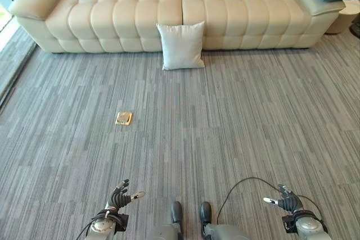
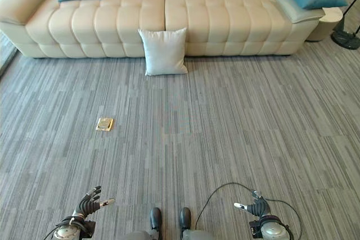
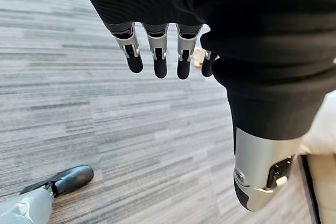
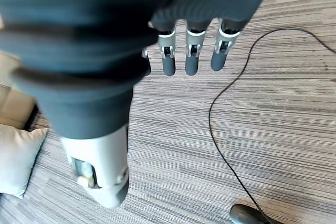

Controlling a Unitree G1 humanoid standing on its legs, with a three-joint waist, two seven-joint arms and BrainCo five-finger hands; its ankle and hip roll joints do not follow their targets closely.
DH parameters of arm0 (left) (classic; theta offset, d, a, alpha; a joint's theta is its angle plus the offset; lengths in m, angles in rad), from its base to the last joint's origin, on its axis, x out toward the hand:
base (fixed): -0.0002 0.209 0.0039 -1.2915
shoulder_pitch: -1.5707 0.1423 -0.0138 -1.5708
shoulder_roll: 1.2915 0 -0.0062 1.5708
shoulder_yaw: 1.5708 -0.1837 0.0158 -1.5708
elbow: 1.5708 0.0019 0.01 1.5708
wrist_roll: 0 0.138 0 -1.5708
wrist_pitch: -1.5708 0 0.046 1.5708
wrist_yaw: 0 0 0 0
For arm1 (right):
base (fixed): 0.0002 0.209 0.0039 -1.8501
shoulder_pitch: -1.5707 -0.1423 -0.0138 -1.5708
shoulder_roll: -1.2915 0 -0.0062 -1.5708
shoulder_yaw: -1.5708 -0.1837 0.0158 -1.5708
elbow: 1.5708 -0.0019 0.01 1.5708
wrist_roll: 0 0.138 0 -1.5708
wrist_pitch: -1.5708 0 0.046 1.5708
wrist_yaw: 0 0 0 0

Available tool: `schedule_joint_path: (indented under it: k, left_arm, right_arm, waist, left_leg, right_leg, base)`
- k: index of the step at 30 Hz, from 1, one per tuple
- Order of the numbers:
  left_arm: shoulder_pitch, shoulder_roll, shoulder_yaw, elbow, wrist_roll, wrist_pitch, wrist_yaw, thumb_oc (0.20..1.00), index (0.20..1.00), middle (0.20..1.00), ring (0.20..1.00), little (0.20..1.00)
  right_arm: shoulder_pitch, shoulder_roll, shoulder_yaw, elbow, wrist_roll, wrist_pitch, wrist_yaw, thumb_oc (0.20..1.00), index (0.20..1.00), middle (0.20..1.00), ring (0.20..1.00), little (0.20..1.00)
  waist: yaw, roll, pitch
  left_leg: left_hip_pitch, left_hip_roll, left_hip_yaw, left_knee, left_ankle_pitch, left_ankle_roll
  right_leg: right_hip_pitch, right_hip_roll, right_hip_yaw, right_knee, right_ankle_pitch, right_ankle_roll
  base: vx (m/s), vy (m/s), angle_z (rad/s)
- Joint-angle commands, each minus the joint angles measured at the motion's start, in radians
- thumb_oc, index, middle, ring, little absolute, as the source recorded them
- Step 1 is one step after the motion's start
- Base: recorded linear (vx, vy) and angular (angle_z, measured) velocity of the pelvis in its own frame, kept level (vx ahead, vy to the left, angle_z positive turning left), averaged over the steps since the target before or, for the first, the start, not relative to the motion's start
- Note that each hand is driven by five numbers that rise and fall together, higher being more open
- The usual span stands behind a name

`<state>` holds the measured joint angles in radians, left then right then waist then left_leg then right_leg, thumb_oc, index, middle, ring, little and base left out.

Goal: Pick up all the scattered cushions and arrange them neatly on the sofa.

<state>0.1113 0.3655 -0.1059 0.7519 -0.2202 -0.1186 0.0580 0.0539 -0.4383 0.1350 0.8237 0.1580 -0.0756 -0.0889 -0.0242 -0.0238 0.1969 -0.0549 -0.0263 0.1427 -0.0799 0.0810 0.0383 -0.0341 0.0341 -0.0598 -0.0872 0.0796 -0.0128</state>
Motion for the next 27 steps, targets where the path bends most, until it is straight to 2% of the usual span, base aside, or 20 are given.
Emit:
schedule_joint_path:
  k: [1,18,22,27]
  left_arm:
    - [-0.035,-0.001,0.029,0.018,-0.045,-0.032,0.009,1.0,1.0,1.0,1.0,1.0]
    - [-0.011,-0.044,0.029,0.015,-0.069,-0.033,0.011,1.0,1.0,1.0,1.0,1.0]
    - [-0.016,-0.035,0.032,-0.019,-0.091,-0.034,0.026,1.0,1.0,1.0,1.0,1.0]
    - [-0.015,-0.016,0.041,-0.056,-0.106,-0.041,0.038,1.0,1.0,1.0,1.0,1.0]
  right_arm:
    - [-0.024,-0.014,-0.061,-0.022,0.048,-0.017,-0.035,1.0,1.0,1.0,1.0,1.0]
    - [-0.021,0.036,-0.074,-0.043,0.076,-0.041,-0.049,1.0,1.0,1.0,1.0,1.0]
    - [-0.042,0.036,-0.061,-0.043,0.073,-0.036,-0.056,1.0,1.0,1.0,1.0,1.0]
    - [-0.051,0.03,-0.055,-0.059,0.068,-0.029,-0.062,1.0,1.0,1.0,1.0,1.0]
  waist:
    - [-0.013,-0.009,-0.036]
    - [-0.015,-0.007,-0.046]
    - [-0.002,-0.016,-0.034]
    - [0.012,-0.021,-0.027]
  left_leg:
    - [0.054,0.026,-0.015,0.001,-0.092,-0.086]
    - [0.12,0.015,-0.011,0.007,-0.13,-0.075]
    - [0.047,0.005,-0.012,0.106,-0.165,-0.064]
    - [-0.002,-0.007,-0.023,0.16,-0.192,-0.045]
  right_leg:
    - [0.033,-0.063,-0.005,0.049,-0.111,0.118]
    - [0.097,-0.071,-0.001,0.034,-0.124,0.121]
    - [0.061,-0.089,0.008,0.073,-0.129,0.129]
    - [0.022,-0.107,0.015,0.127,-0.139,0.14]
  base:
    - [0.05,0.01,0.01]
    - [0.05,0.017,0.0]
    - [0.0,0.069,-0.03]
    - [0.05,0.11,-0.04]
